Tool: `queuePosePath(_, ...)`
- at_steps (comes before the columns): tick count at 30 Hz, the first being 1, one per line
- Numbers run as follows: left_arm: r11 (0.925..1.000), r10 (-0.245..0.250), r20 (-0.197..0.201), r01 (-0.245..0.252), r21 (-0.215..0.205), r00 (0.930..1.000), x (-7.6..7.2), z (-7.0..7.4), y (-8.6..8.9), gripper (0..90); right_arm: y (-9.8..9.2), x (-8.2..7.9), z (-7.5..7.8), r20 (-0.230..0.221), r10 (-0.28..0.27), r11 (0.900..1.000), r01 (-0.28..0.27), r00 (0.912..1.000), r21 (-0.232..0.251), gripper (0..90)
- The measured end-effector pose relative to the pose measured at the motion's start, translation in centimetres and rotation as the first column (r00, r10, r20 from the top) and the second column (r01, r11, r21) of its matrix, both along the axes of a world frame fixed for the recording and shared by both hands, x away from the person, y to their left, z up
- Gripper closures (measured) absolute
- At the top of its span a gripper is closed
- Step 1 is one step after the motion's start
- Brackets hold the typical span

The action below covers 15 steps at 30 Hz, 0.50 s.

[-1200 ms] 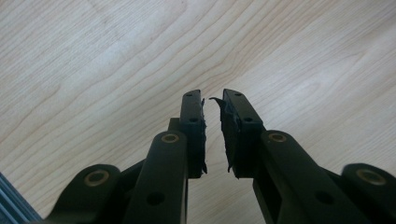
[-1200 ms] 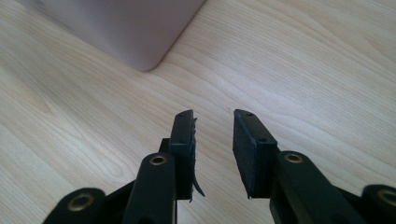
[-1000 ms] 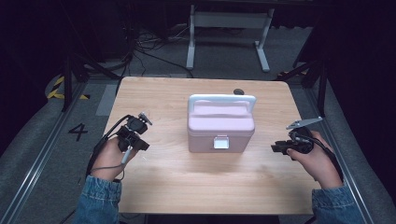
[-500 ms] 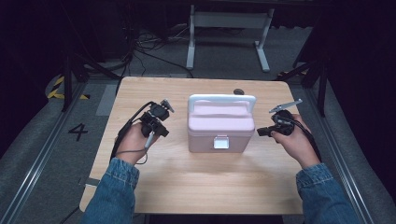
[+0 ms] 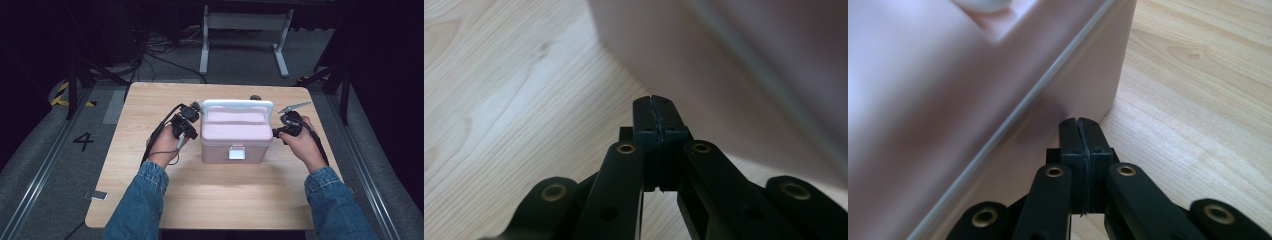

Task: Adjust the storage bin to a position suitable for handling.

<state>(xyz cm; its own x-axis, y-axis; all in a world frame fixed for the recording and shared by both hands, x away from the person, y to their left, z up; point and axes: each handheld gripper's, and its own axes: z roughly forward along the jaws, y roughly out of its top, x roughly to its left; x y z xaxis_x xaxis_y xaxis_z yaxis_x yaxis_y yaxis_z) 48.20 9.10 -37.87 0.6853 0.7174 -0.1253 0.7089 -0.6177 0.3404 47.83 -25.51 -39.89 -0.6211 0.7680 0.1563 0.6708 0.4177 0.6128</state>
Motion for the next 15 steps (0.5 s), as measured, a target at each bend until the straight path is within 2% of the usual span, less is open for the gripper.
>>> queuePosePath(1, 0.9994, -0.008, 0.018, 0.007, 0.033, 0.9998, 0.0, 0.1, -0.3, 90.0, 0.1, 0.0, 0.0, 0.004, 0.0, 1.0, 0.0, 1.0, -0.007, 90.0)
queuePosePath(3, 0.9985, -0.009, 0.036, 0.007, 0.054, 0.9993, -0.3, 0.1, -0.6, 90.0, 0.2, -0.2, 0.0, 0.009, 0.0, 1.0, 0.0, 1.0, -0.017, 90.0)
queuePosePath(5, 0.9985, -0.014, 0.023, 0.013, 0.053, 0.9996, -0.4, 0.2, -0.6, 90.0, 0.2, -0.4, 0.0, 0.003, 0.0, 1.0, 0.001, 1.0, -0.013, 90.0)
queuePosePath(6, 0.9983, -0.012, 0.036, 0.009, 0.058, 0.9993, -0.5, 0.1, -0.6, 90.0, 0.1, -0.5, 0.1, -0.004, 0.001, 1.0, -0.001, 1.0, -0.005, 90.0)
queuePosePath(7, 0.9976, -0.013, 0.027, 0.011, 0.068, 0.9996, -0.8, 0.2, -0.7, 90.0, 0.1, -0.7, 0.1, -0.002, 0.002, 1.0, -0.002, 1.0, 0.002, 90.0)
queuePosePath(9, 0.9972, -0.011, 0.034, 0.008, 0.074, 0.9994, -1.0, 0.3, -0.7, 90.0, 0.1, -0.8, 0.1, 0.0, -0.001, 1.0, 0.001, 1.0, 0.001, 90.0)
queuePosePath(11, 0.9975, -0.02, 0.03, 0.018, 0.068, 0.9993, -1.3, 0.2, -0.7, 90.0, 0.2, -1.2, 0.1, 0.005, -0.004, 1.0, 0.004, 1.0, -0.002, 90.0)
queuePosePath(15, 0.9977, -0.018, 0.045, 0.015, 0.065, 0.9988, -2.6, 0.2, -0.4, 90.0, 0.2, -2.6, 0.1, -0.004, 0.01, 1.0, -0.01, 0.9999, -0.003, 90.0)
